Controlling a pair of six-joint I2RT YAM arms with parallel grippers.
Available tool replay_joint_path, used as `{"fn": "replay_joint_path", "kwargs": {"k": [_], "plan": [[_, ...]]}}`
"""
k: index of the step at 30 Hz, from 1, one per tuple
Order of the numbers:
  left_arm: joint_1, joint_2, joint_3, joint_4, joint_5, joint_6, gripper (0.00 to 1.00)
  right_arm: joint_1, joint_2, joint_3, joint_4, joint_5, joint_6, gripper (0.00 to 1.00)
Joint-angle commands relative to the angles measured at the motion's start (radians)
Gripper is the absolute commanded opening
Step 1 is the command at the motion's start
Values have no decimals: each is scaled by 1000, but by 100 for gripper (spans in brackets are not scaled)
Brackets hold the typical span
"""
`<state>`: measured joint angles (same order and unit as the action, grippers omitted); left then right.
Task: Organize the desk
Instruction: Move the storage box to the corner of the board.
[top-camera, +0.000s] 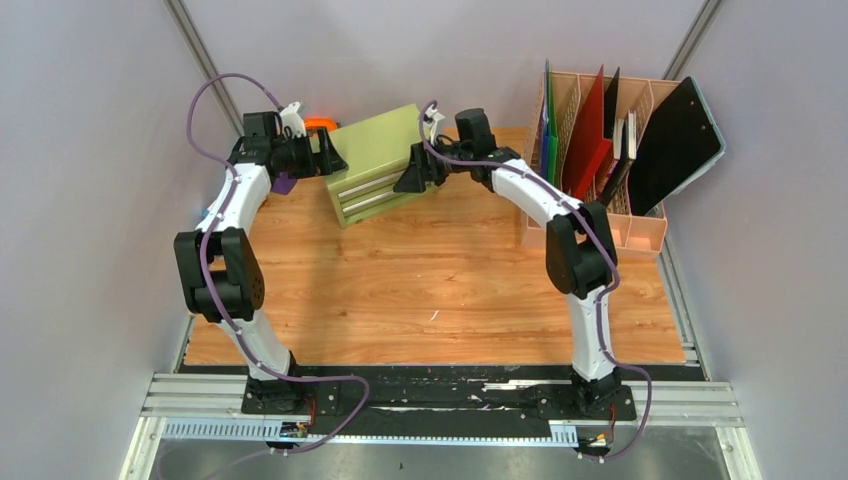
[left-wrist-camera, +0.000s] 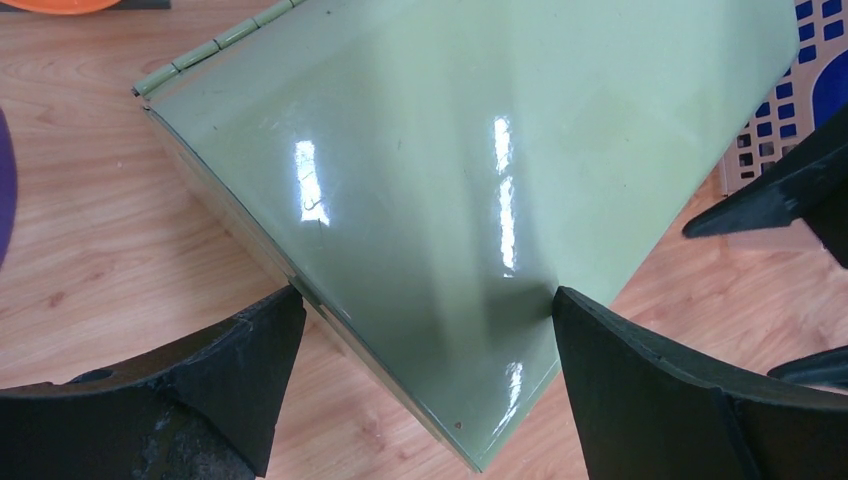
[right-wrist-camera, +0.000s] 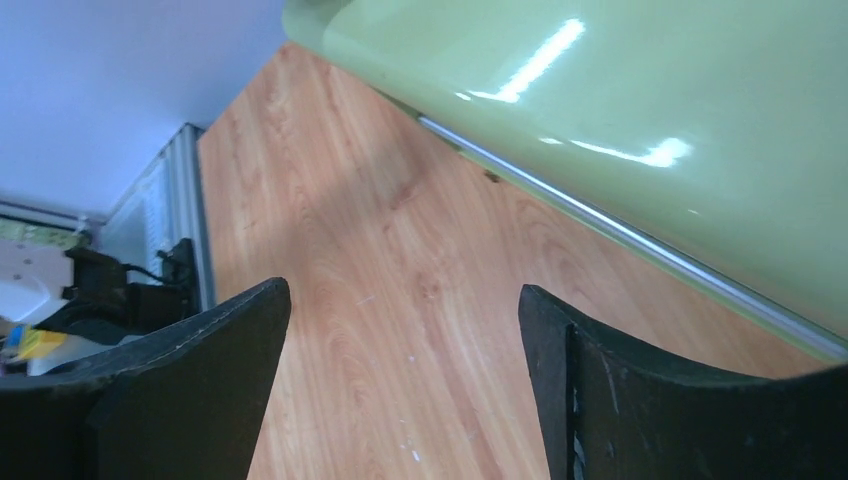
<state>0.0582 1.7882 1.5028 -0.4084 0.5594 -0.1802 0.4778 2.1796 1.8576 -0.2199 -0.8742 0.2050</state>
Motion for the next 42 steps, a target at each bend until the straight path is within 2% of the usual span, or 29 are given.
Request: {"fn": "replay_joint_path", "kwargs": {"k": [1, 9, 23, 27, 31, 39, 42], "plan": [[-35, 15, 24, -13, -15, 31, 100, -35, -119, -25, -33, 199, -106, 89], [-34, 101, 156, -47, -122, 70, 100, -52, -210, -69, -68, 350, -201, 92], [-34, 348, 558, -181, -357, 263, 100, -57, -303, -168, -76, 406, -283, 93], [-34, 356, 647, -233, -375, 300, 100, -59, -326, -185, -77, 396, -296, 93], [-34, 242, 575, -225, -280, 321, 100, -59, -356, -200, -89, 366, -323, 93], [-34, -102, 138, -155, -62, 375, 100, -70, -381, -246, -105, 341, -349, 93], [-36, -192, 32, -135, -38, 416, 100, -74, -375, -251, -105, 334, -348, 93]]}}
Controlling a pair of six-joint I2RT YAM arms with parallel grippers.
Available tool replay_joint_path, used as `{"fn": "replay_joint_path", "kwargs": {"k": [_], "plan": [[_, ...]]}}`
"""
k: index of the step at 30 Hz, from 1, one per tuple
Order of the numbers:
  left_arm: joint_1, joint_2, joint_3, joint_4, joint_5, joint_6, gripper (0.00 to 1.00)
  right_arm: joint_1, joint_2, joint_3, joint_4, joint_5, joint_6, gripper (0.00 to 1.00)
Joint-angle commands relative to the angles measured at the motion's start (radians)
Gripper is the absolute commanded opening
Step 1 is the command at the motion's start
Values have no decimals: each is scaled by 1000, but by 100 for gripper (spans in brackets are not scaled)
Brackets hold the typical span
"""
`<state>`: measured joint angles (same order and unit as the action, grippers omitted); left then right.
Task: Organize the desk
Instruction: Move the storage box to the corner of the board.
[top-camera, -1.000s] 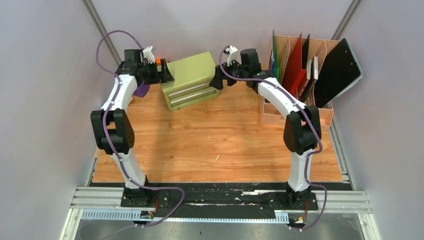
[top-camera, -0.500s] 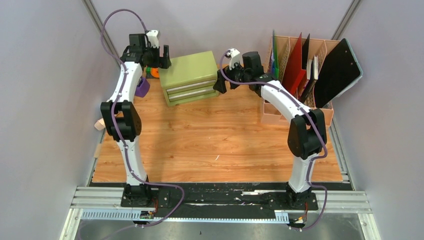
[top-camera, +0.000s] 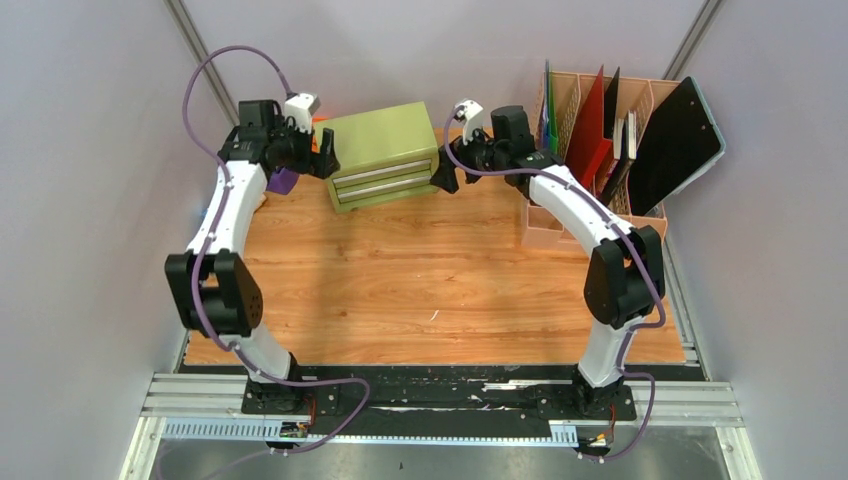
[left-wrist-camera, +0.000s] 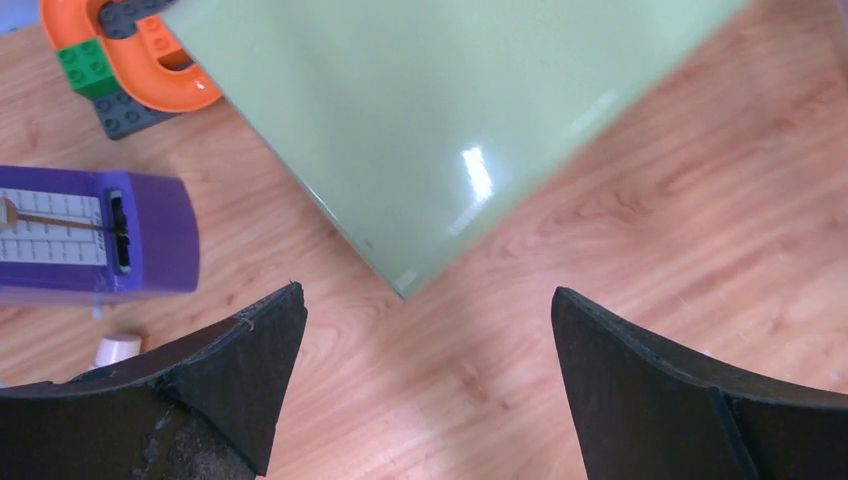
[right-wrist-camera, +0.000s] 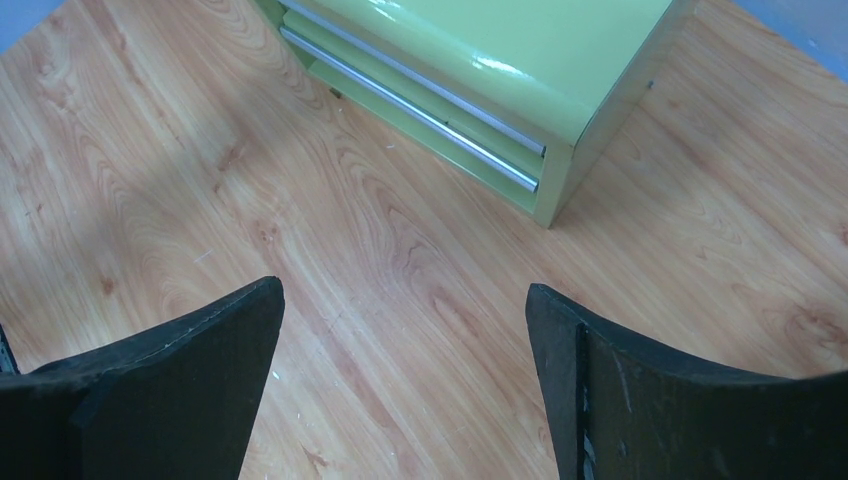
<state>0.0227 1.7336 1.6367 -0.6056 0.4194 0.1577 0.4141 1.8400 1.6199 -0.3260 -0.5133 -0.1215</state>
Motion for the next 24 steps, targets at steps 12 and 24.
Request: {"fn": "replay_joint_path", "kwargs": {"k": [12, 24], "plan": [[-11, -43, -122, 86, -60, 272, 100, -14, -79, 20, -45, -55, -60, 95], [-11, 99, -33, 246, -354, 263, 100, -16, -167, 45, -140, -12, -83, 100]]}}
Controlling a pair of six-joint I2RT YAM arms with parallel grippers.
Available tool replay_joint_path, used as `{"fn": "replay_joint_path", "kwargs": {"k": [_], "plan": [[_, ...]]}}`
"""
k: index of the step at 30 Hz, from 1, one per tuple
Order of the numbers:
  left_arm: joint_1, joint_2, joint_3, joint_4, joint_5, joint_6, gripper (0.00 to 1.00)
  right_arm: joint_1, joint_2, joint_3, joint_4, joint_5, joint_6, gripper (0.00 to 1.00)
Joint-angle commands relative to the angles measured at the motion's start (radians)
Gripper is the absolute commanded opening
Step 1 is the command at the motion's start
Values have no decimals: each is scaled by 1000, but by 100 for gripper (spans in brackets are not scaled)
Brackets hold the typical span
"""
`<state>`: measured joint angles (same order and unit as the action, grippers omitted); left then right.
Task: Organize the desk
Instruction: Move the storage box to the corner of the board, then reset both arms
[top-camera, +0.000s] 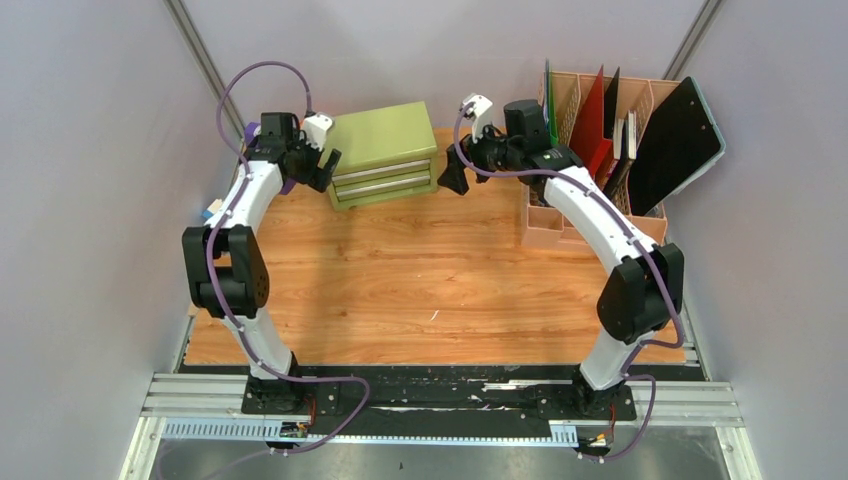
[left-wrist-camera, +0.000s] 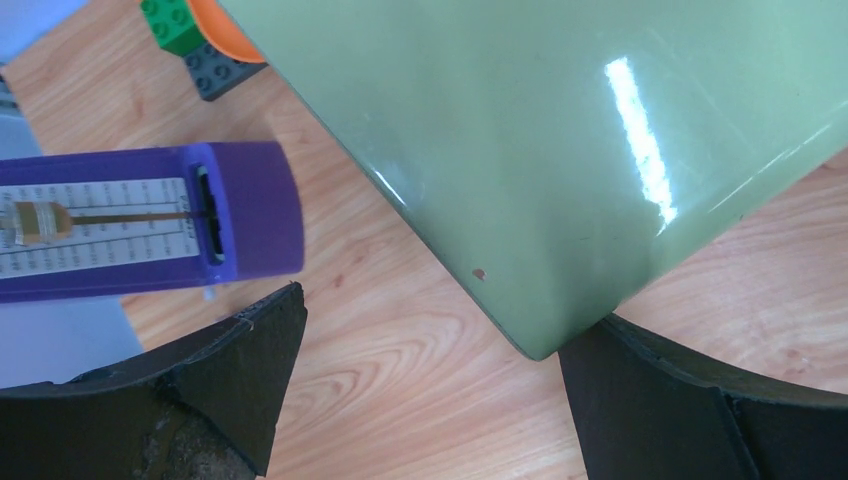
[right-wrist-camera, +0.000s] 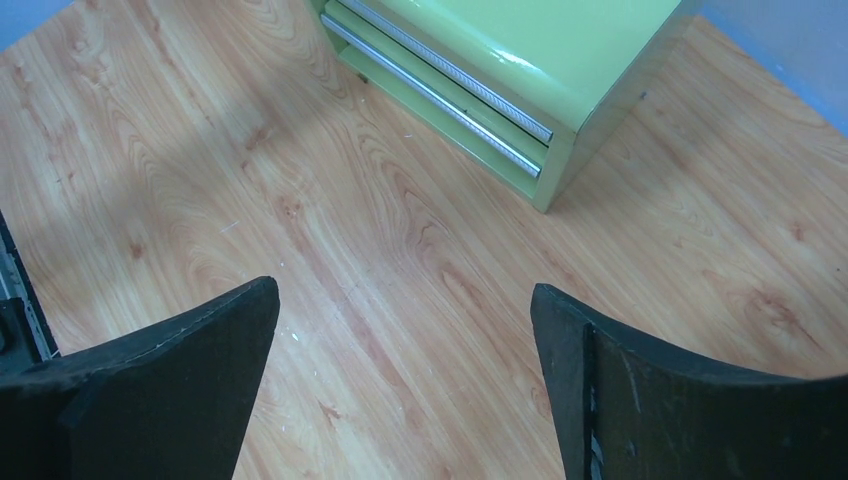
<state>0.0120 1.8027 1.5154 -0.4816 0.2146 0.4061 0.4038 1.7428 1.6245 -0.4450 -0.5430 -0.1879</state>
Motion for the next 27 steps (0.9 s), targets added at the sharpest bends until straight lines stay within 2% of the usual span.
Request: {"fn": "replay_joint_path", "kwargs": {"k": [1, 6, 9, 12, 18, 21, 27], "plan": [[-1, 35, 94, 129, -178, 12, 100, -7, -77, 38, -24, 19, -11, 100], [-1, 85, 187, 121, -276, -37, 100, -17, -107, 25, -25, 15, 40, 100], [-1, 73, 195, 86, -258, -70, 100, -21, -125, 11, -24, 15, 70, 100], [0, 4, 130, 72, -224, -115, 100, -26, -147, -4, -22, 36, 94, 100], [3, -163, -10, -2, -125, -206, 100, -60, -218, -37, -16, -30, 131, 100], [25, -278, -85, -21, -71, -260, 100, -68, -240, -50, 1, 76, 226, 100], [78, -494, -233, 36, 51, -322, 100, -71, -327, -141, 37, 123, 206, 100]]}}
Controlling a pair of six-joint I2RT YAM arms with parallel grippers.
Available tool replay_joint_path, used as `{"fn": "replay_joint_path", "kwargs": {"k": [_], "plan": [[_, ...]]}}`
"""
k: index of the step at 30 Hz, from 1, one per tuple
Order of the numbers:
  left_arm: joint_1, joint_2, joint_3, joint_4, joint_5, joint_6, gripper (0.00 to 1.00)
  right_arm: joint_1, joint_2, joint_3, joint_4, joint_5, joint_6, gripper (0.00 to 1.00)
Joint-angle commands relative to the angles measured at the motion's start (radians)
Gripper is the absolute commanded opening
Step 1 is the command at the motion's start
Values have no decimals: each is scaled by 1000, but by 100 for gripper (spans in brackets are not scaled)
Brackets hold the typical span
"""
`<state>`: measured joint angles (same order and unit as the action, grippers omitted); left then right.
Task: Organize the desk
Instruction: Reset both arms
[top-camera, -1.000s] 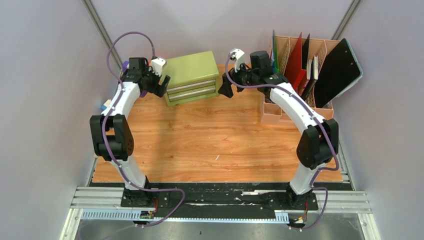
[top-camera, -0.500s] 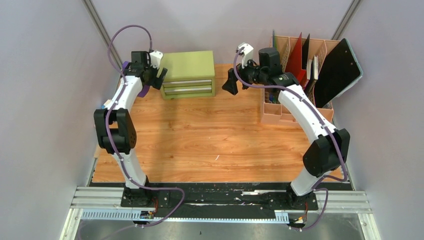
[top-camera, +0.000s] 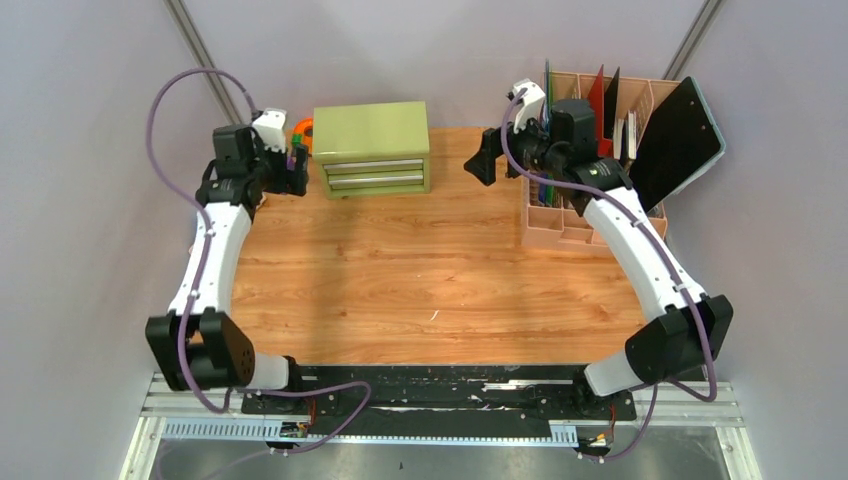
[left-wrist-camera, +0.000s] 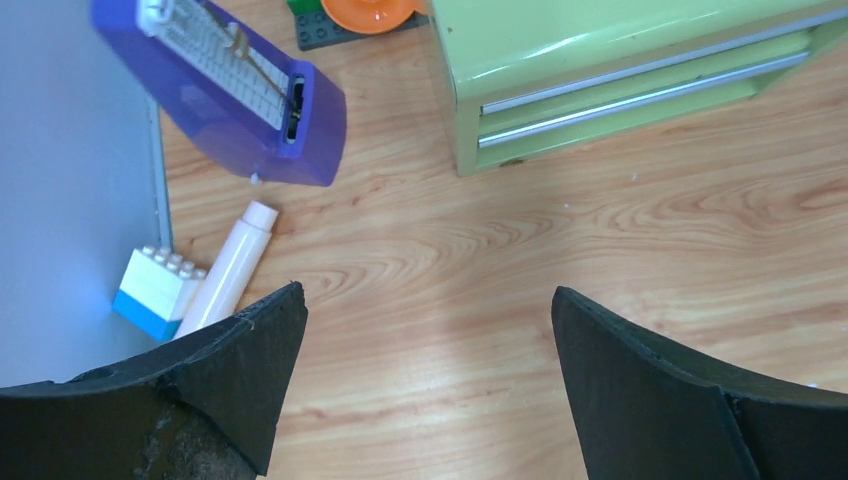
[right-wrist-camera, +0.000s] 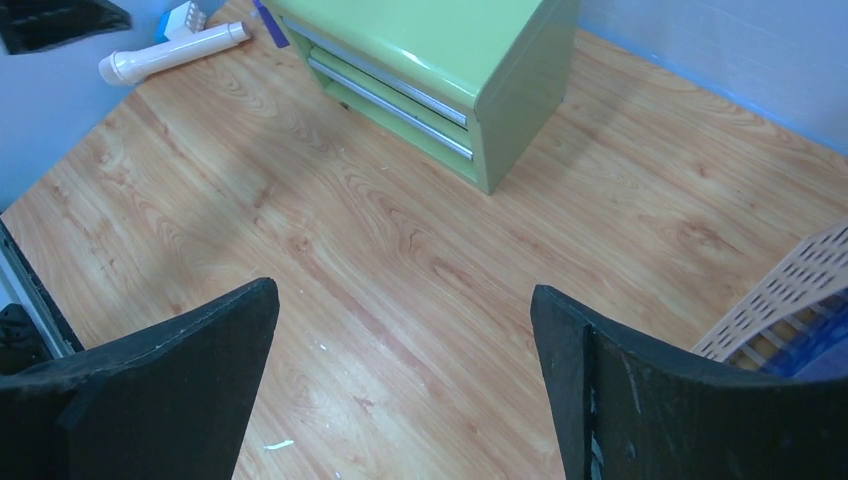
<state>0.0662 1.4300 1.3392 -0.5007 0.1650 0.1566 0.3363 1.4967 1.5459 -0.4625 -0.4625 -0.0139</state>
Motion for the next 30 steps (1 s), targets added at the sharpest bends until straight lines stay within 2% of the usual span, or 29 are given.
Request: {"fn": "replay_joint_path", "kwargs": {"k": [1, 10, 18, 21, 30], "plan": [[24, -162, -83, 62, 107, -77, 100, -3, -99, -87, 66, 38, 31, 100], [24, -423, -287, 228, 196, -88, 100, -5, -274, -330, 173, 8, -38, 100], [27, -473, -342, 280, 293, -120, 100, -9, -437, -631, 386, 61, -98, 100], [30, -482, -365, 306, 303, -146, 100, -14, -458, -645, 398, 101, -111, 100], [30, -492, -403, 320, 306, -135, 100, -25, -445, -671, 409, 89, -136, 100]]}}
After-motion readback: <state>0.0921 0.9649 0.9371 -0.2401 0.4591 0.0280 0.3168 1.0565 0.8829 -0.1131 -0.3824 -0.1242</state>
